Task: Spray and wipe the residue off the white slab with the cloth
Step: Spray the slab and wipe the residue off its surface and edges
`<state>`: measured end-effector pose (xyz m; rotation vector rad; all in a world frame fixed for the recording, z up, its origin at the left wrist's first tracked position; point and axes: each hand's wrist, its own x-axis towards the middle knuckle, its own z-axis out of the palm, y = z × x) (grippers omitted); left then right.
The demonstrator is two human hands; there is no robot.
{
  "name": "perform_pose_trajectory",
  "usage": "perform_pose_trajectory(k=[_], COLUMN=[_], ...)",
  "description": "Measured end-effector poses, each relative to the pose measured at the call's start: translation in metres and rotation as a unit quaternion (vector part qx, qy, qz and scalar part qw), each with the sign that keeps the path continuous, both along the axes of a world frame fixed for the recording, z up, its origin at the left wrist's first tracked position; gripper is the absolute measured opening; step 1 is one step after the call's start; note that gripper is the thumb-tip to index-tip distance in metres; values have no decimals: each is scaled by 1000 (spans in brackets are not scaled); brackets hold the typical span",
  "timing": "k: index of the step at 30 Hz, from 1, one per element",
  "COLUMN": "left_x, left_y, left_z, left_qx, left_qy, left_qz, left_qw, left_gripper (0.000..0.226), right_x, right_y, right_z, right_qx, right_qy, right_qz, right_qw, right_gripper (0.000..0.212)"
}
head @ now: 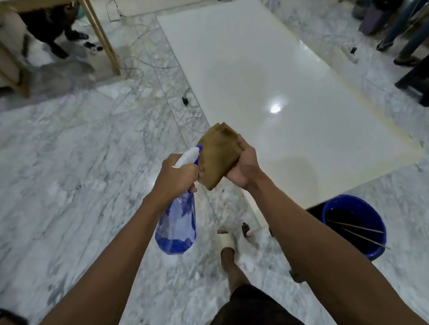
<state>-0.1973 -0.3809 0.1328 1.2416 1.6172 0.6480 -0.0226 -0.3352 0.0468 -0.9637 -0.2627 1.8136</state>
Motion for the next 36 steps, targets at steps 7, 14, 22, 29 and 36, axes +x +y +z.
perform_pose_trajectory(k=[7, 14, 22, 29, 36], left_x=[-17, -41, -89, -148, -188], left_y=[132, 251, 411, 581, 700], left_z=[14, 28, 26, 37, 47], left_qx=[-7, 1, 14, 22, 21], left_qy=[8, 25, 26, 26, 31], left_qz=[50, 82, 86, 43, 13], left_qw=[999, 996, 996, 999, 999], left_gripper=[29, 24, 17, 9, 26], right_x=[-15, -42, -93, -153, -192], right_y=[142, 272, 441, 592, 705], right_z=[11, 28, 32, 36, 47], right_qx=[-5, -8, 4, 9, 14], right_qy=[76, 70, 47, 53, 48], right_qz=[33, 85, 88, 48, 28], right_qw=[997, 994, 995, 997, 998], right_gripper=[65, 66, 69, 69, 66])
